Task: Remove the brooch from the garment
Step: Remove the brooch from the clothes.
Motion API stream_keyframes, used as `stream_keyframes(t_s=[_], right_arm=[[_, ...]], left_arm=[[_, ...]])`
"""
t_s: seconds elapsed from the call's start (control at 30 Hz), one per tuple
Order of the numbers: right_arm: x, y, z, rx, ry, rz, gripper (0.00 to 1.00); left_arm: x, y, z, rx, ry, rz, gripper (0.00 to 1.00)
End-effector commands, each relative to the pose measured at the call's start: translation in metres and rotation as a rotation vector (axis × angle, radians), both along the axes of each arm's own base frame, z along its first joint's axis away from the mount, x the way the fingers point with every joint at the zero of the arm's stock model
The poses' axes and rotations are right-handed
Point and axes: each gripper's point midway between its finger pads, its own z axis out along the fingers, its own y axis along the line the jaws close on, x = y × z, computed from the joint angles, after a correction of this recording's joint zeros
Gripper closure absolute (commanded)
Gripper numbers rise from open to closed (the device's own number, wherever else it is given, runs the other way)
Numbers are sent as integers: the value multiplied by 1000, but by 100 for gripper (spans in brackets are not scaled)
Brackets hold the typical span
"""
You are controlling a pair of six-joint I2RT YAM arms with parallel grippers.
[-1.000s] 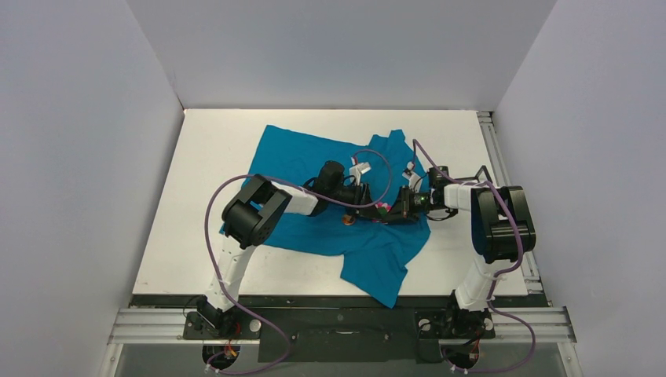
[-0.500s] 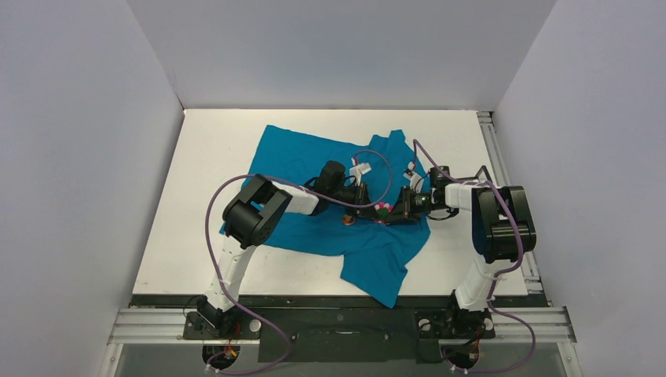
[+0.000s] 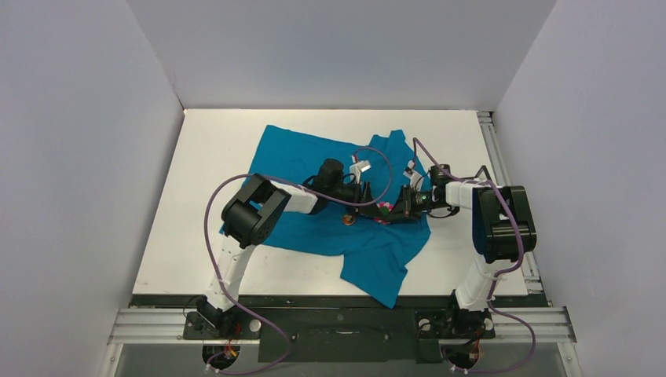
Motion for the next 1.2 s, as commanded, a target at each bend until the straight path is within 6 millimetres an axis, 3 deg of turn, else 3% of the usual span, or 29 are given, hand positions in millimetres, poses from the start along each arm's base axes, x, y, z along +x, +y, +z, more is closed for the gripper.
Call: stream_keyframes(t_s=[0.0, 0.13, 0.47, 0.7, 0.8, 0.9, 1.17], right_arm=[[14, -4, 10, -24, -90, 22, 100], [20, -8, 15, -73, -150, 38, 100], [15, -7, 21, -253, -326, 198, 100], [28, -16, 29, -373, -426, 190, 100], [33, -24, 29, -429, -454, 200, 100], [34, -27, 28, -451, -458, 208, 100], [37, -22, 35, -395, -438, 195, 100]], left_arm=[[19, 5, 42, -68, -120, 13, 48], [19, 11, 44, -65, -127, 27, 46], [24, 29, 55, -55, -161, 73, 38], [26, 42, 61, -45, -177, 99, 37], [27, 48, 62, -33, -177, 103, 31], [28, 56, 64, -19, -180, 106, 18], [36, 79, 67, 17, -213, 127, 15]])
